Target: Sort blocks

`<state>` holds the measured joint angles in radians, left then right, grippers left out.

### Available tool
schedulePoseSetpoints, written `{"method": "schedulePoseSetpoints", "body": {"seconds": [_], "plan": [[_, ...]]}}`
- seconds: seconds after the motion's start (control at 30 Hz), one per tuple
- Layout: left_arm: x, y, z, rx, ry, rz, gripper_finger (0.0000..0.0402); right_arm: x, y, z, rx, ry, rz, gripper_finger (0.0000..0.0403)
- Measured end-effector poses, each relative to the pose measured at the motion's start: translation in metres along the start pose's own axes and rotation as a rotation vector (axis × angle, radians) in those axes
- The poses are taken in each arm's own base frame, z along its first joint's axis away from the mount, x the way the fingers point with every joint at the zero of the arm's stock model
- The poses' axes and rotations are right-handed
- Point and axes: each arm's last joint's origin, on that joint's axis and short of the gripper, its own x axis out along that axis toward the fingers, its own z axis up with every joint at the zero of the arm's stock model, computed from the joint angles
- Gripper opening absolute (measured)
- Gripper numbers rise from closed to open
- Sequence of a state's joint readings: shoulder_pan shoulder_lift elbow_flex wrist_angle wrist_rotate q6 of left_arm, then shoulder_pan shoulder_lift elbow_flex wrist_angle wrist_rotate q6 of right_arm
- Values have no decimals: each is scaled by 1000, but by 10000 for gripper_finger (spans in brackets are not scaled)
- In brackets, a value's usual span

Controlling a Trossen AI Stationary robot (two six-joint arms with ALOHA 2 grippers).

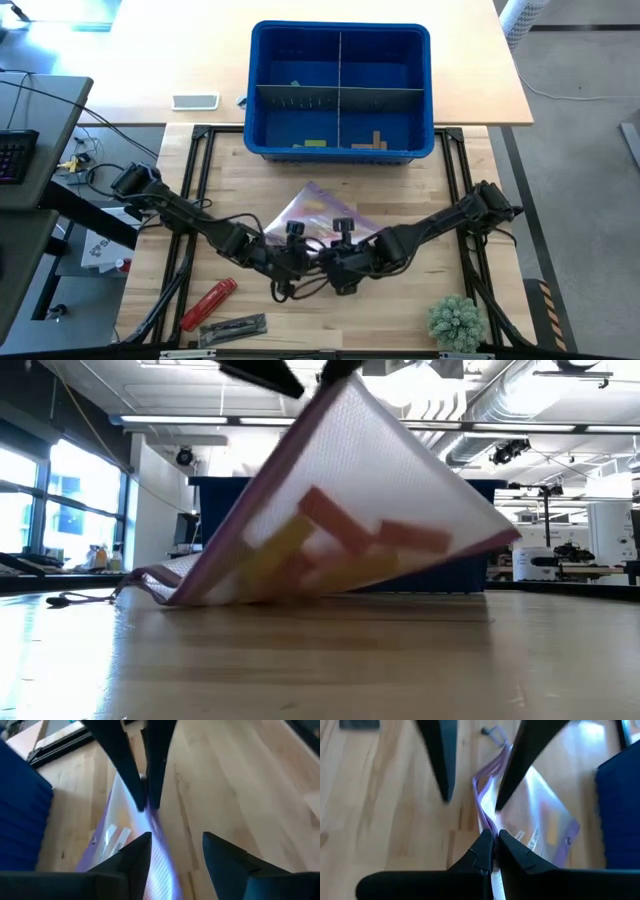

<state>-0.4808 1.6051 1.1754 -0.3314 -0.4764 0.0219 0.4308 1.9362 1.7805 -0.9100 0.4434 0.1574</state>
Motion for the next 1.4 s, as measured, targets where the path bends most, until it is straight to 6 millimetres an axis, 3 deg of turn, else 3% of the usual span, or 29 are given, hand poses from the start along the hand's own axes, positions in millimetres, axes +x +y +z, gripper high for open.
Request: {"method": "schedulePoseSetpoints", "body": {"seconds": [0.23,0.33,0.53,0.63,0.83,1.1,1.4], "plan": [[13,18,-6,-202,-14,68,194,-10,-13,13,39,-43,-6,0],[21,28,-8,-207,0,111,203,-13,-14,16,27,-55,-3,0],[32,40,-14,-150,44,39,195,-26,-21,25,45,-93,-2,0],[28,41,-13,-170,40,28,156,-33,-25,30,57,-111,-19,0],[14,45,-15,-258,81,-26,15,-41,-33,33,135,-99,-15,13],[-13,55,-16,-271,111,-42,1,-61,-46,39,161,-104,-50,90],[-27,64,-17,-246,113,2,0,-58,-57,44,187,-102,63,202]]}}
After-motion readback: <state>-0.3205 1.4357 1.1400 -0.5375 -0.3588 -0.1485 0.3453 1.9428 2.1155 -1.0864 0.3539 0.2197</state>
